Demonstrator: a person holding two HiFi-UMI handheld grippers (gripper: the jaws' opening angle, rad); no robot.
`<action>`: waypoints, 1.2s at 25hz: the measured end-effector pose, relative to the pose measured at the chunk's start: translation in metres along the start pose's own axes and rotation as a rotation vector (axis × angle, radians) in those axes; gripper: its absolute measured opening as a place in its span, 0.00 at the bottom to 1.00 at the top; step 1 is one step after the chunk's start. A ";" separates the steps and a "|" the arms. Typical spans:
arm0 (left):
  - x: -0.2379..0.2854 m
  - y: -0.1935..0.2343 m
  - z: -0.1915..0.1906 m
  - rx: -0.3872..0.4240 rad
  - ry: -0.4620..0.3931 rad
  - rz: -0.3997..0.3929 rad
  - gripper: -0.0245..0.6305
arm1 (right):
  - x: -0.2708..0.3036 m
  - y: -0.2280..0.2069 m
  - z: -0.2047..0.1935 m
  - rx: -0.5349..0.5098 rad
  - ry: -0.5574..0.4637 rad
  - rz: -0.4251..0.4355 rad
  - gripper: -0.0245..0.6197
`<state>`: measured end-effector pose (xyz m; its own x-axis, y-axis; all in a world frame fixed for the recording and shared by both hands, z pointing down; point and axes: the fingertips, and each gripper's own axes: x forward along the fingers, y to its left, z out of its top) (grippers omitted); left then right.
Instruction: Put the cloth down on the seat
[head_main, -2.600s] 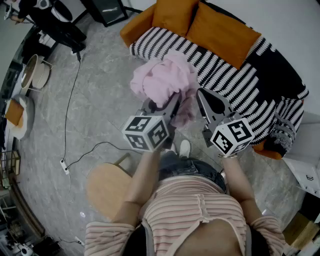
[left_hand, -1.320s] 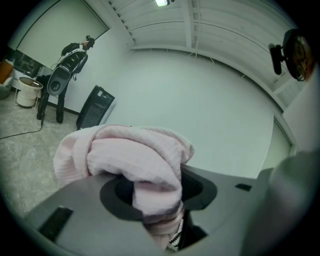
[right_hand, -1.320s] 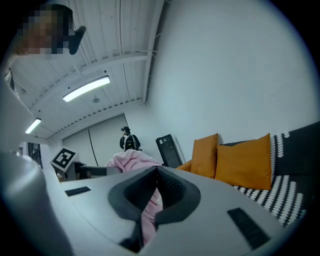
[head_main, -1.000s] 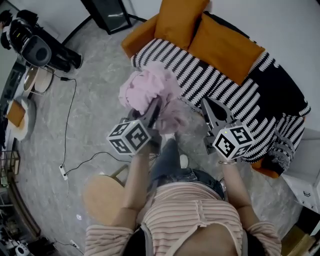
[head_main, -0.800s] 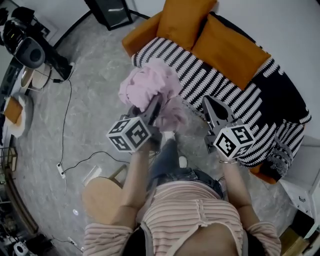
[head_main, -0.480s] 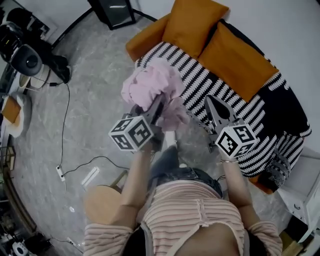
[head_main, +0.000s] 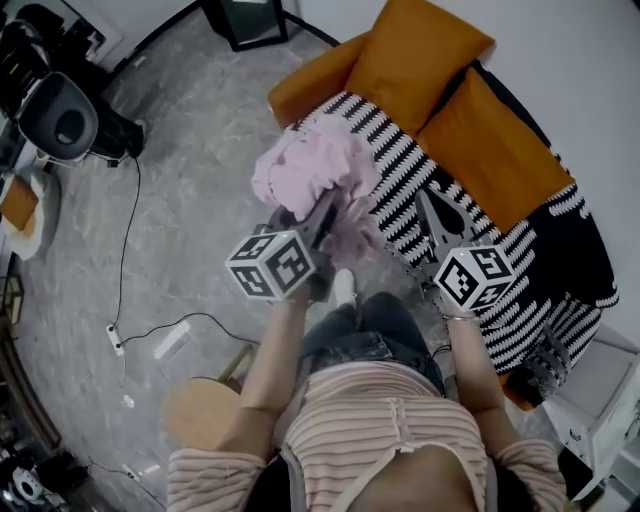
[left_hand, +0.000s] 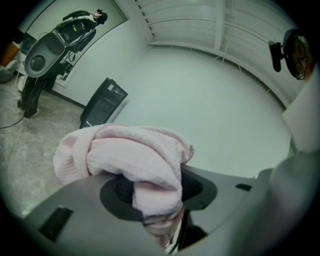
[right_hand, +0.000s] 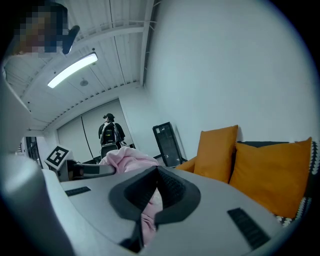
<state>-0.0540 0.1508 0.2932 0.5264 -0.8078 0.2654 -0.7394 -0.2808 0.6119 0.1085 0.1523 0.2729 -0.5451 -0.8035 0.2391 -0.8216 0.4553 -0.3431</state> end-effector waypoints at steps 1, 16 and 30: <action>0.004 0.004 0.002 0.000 0.002 0.002 0.32 | 0.005 -0.001 0.001 -0.002 0.004 -0.002 0.05; 0.104 0.050 0.053 -0.055 0.003 0.064 0.32 | 0.092 -0.064 0.031 -0.020 0.078 -0.006 0.05; 0.239 0.100 0.078 -0.140 -0.005 0.137 0.32 | 0.213 -0.139 0.049 -0.060 0.172 0.062 0.05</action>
<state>-0.0350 -0.1113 0.3596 0.4225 -0.8362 0.3497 -0.7380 -0.0935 0.6683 0.1149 -0.1012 0.3272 -0.6110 -0.6985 0.3726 -0.7914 0.5276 -0.3086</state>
